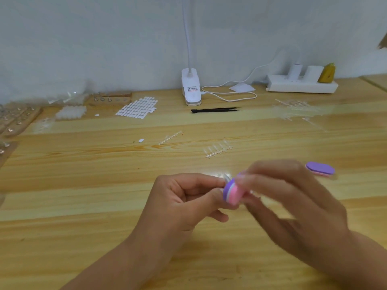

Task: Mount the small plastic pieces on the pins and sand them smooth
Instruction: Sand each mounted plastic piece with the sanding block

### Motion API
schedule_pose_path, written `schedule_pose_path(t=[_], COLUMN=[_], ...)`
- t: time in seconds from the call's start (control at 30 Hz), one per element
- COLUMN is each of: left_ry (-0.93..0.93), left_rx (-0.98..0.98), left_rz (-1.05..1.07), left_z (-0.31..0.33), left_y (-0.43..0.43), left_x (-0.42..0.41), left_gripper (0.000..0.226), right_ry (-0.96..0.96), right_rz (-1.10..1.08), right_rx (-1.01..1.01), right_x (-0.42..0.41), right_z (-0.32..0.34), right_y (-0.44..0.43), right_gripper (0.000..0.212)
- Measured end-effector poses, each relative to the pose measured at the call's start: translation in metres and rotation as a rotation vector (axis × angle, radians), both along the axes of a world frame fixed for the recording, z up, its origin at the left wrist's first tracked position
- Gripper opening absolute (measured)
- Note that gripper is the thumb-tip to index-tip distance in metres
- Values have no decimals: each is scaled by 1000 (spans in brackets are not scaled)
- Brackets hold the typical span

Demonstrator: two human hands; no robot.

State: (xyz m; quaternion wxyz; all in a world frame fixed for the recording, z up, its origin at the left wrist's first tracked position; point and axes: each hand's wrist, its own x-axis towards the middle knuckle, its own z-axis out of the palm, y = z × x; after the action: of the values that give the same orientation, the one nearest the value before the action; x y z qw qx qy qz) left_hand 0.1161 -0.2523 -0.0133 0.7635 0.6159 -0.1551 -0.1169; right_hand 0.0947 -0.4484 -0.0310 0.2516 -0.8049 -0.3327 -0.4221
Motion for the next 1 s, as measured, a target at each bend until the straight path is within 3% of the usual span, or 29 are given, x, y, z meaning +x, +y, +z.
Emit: schedule_pose_path(t=[0.2,0.33,0.47,0.9,1.0], left_ry=[64,38,56,-10,-10], left_rx=[-38,0,-5,31,5], left_rz=[-3,-26,-4,26,28], left_z=[1,2,2,2,3], left_y=[2,0,3,1,2], left_x=[1,-1,0,-2,-2], left_gripper=[13,14,12,14,14], right_ry=[35,12,47,44,60], right_rz=[-71,33,-58,78,12], right_rx=[51,-18,3,8,-7], right_x=[6,-3,7,-2,5], right_z=[4,0,1,-1,-2], right_y=[-8,4,-10,5,-4], right_gripper=[29,24,29,25,25])
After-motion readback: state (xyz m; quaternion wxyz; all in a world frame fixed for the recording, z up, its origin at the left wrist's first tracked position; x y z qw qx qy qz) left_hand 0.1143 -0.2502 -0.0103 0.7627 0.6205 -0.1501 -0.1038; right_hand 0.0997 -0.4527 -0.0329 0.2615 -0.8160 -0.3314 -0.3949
